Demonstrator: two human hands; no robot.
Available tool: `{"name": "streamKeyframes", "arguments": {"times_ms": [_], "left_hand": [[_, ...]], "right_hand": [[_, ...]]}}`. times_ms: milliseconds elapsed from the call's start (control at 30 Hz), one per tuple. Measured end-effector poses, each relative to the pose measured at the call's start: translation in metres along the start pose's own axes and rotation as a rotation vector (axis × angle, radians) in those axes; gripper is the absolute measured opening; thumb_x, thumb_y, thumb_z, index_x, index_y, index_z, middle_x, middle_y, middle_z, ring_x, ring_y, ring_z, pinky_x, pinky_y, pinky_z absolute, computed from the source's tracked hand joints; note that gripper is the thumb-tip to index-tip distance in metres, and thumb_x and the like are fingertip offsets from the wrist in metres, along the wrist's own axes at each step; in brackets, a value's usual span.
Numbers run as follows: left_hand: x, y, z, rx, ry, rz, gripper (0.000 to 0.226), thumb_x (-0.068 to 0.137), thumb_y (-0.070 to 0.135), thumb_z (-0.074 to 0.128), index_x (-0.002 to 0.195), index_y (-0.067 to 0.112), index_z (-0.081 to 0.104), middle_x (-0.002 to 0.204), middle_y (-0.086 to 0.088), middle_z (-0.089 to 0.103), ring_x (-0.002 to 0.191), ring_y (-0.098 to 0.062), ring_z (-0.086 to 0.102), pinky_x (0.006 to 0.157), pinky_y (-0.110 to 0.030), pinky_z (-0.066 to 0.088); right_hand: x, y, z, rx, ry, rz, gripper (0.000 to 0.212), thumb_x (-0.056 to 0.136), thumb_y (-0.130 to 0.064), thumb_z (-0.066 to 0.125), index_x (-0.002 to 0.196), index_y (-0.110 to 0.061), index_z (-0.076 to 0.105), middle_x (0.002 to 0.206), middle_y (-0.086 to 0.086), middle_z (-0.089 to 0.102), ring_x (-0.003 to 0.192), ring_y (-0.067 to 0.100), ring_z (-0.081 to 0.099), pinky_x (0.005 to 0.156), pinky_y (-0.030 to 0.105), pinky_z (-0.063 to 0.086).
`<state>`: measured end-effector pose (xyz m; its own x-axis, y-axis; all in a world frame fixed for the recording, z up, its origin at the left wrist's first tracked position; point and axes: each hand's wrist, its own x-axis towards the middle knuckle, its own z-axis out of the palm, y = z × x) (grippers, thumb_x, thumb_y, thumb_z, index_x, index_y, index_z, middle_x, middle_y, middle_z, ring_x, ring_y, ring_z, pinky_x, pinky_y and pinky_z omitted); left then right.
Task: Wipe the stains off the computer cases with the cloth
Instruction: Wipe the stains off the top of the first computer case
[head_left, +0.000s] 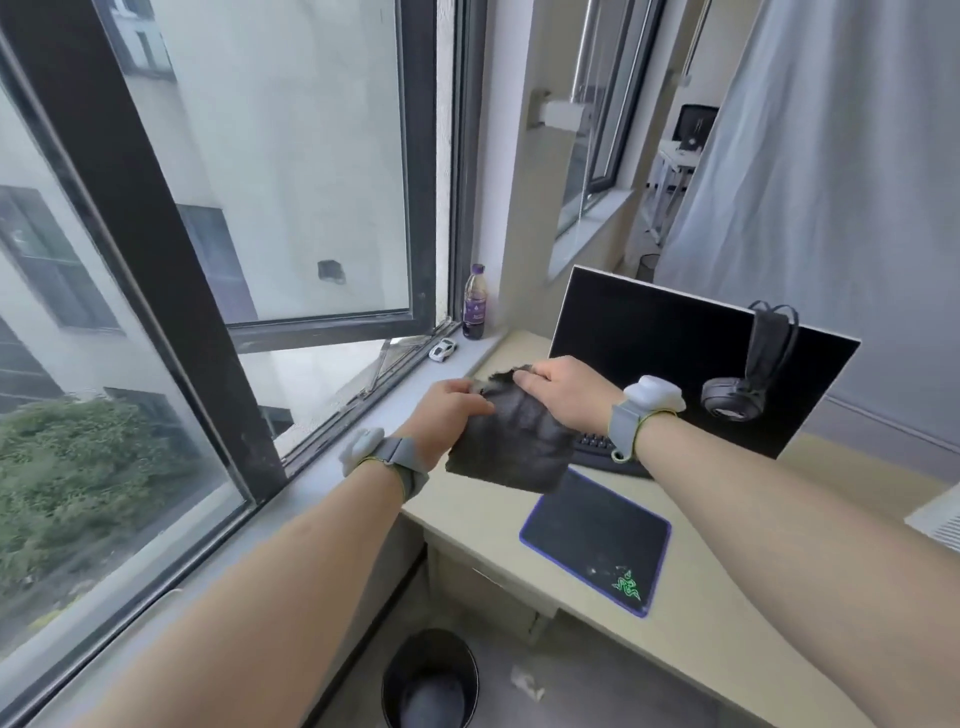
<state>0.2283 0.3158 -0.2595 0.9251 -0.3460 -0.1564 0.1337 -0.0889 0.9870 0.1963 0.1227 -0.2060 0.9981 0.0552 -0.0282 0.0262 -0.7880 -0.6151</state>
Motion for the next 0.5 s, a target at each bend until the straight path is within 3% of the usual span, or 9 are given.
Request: {"name": "streamKeyframes", "arguments": {"times_ms": [100,200,333,433,500], "left_hand": [[0.002,0.003,0.034,0.011,-0.082,0.066,0.016,0.077,0.019,0.069,0.09,0.01,0.073,0.087,-0.014,0.074,0.081,-0.026,0.068,0.077,-0.035,0.052],[0.008,0.005,0.059,0.001,-0.09,0.09,0.016,0.091,0.018,0.067,0.104,0.01,0.072,0.103,-0.014,0.076,0.091,-0.023,0.07,0.088,-0.036,0.054],[0.005,0.012,0.125,-0.02,-0.179,0.037,0.039,0.084,0.038,0.068,0.095,0.001,0.069,0.092,-0.021,0.07,0.083,-0.026,0.065,0.081,-0.038,0.049],[0.001,0.019,0.181,-0.05,-0.233,0.013,0.02,0.078,0.024,0.072,0.09,0.009,0.067,0.083,-0.012,0.066,0.081,-0.028,0.062,0.075,-0.034,0.049],[-0.006,0.025,0.222,-0.021,-0.259,0.031,0.038,0.067,0.024,0.076,0.103,0.014,0.067,0.098,-0.01,0.071,0.092,-0.028,0.067,0.077,-0.039,0.054]], "right_hand": [[-0.03,0.017,-0.024,0.015,-0.003,0.037,0.048,0.084,-0.054,0.074,0.064,-0.017,0.052,0.057,-0.008,0.049,0.052,0.011,0.044,0.055,0.028,0.034],[-0.048,0.025,-0.038,0.042,-0.071,0.049,0.027,0.074,-0.037,0.086,0.068,-0.018,0.067,0.063,-0.007,0.063,0.06,0.009,0.058,0.063,0.027,0.046],[-0.087,0.064,-0.073,0.243,0.058,0.129,0.015,0.082,-0.025,0.079,0.078,-0.013,0.071,0.074,0.004,0.069,0.071,0.015,0.064,0.072,0.033,0.051],[-0.128,0.1,-0.104,0.213,0.133,0.206,0.017,0.087,-0.03,0.075,0.087,-0.013,0.072,0.088,0.009,0.075,0.079,0.018,0.067,0.077,0.035,0.053],[-0.158,0.129,-0.124,0.178,0.209,0.255,0.019,0.09,-0.032,0.073,0.093,-0.013,0.072,0.09,0.006,0.075,0.082,0.019,0.069,0.074,0.032,0.053]]}}
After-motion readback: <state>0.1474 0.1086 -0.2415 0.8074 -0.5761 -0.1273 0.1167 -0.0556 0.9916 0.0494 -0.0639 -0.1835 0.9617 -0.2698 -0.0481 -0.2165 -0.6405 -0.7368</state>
